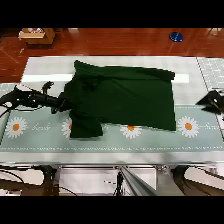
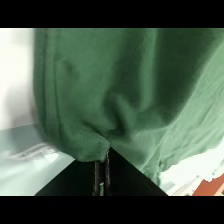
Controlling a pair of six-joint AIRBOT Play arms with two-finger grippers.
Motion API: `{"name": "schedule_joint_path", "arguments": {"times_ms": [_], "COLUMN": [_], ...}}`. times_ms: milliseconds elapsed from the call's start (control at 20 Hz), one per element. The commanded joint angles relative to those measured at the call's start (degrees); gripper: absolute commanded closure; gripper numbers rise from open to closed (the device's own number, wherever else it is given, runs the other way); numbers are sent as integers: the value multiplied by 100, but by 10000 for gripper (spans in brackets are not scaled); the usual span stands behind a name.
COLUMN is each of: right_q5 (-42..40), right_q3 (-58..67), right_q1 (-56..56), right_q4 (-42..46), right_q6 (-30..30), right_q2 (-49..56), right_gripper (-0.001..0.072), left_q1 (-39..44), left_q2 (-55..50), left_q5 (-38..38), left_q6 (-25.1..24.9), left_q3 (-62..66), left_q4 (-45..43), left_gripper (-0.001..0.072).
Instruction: Fold the shirts.
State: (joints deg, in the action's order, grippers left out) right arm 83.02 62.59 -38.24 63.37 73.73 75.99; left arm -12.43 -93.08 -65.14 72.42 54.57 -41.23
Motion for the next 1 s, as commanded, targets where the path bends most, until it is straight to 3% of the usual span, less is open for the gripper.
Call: {"name": "schedule_joint_path", "arguments": {"times_ms": [0, 250, 450, 600, 850, 900, 950], "right_q5": [-111, -599, -828, -1115, -2028, -2306, -2485], "right_q3": [-1123, -2389, -2743, -3091, -3279, -3279, -3279], "right_q1": [-535, -538, -538, -466, 632, 909, 1119], "right_q4": [-31, -938, -713, -1064, -1484, -1580, -1709], "right_q6": [-127, -466, -452, -533, -334, -181, -136], "right_q2": [-391, -426, -426, -426, -424, -426, -426], "right_gripper": [232, 233, 234, 234, 235, 285, 438], "left_q1": [-90, -87, -87, -87, -87, -87, -87], "left_q2": [111, 151, 155, 162, 164, 164, 168], "left_q5": [-203, -341, -413, -417, -439, -450, -455], "left_q6": [-133, -238, -284, -299, -302, -302, -302], "left_q3": [2, 2, 2, 2, 2, 2, 2], "left_q4": [76, 76, 76, 76, 79, 79, 79], "left_gripper": [678, 678, 678, 678, 678, 678, 678]}}
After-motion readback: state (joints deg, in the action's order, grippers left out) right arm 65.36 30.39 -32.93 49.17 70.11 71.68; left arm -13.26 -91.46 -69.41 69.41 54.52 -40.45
